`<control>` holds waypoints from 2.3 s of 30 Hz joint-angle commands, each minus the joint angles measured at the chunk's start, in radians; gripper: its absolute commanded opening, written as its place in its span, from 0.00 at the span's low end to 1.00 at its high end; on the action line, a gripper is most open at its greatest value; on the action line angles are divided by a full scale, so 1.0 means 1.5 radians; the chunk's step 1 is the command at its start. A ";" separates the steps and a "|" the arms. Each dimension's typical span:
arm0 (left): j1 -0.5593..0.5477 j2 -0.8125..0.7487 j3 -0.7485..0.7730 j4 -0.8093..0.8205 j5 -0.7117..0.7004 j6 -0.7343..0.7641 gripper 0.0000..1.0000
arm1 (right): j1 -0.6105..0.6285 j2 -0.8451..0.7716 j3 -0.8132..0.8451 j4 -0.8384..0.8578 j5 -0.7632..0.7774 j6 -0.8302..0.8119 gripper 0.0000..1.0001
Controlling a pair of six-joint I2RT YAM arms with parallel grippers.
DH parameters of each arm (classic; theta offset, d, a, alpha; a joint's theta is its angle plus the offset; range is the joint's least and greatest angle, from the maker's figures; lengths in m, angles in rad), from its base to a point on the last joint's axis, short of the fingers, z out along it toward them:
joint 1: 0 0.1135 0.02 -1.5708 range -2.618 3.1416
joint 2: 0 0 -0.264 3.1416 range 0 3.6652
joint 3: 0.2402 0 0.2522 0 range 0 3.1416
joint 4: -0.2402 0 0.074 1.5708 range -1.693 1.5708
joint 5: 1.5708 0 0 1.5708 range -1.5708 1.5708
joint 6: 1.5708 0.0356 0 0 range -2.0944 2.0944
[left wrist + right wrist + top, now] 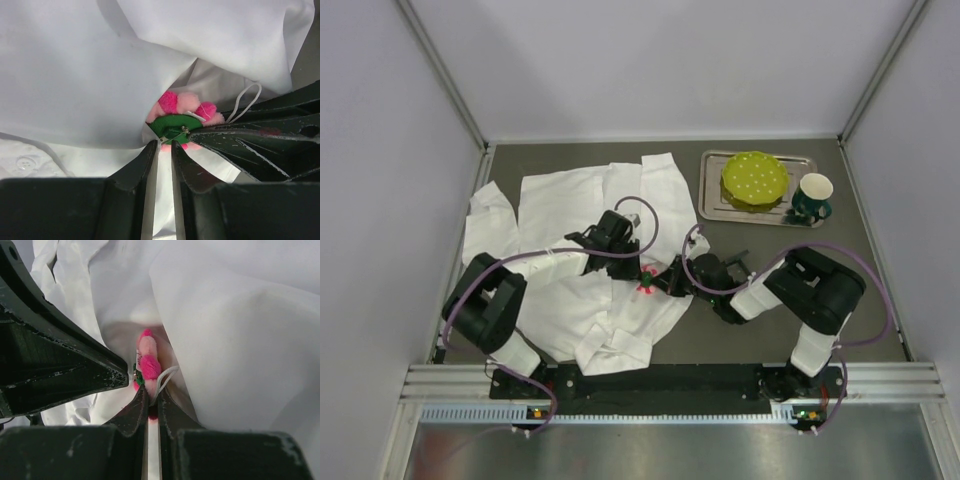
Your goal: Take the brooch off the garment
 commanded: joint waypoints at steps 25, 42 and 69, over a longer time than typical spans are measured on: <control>-0.002 0.054 0.045 0.014 0.012 -0.006 0.10 | -0.006 0.005 0.014 0.013 -0.020 -0.041 0.00; -0.003 0.098 0.049 0.025 -0.030 -0.030 0.04 | 0.001 0.013 0.035 -0.015 -0.029 -0.066 0.00; -0.030 0.184 0.063 -0.051 -0.247 -0.097 0.00 | 0.029 -0.006 0.045 -0.051 0.012 -0.091 0.00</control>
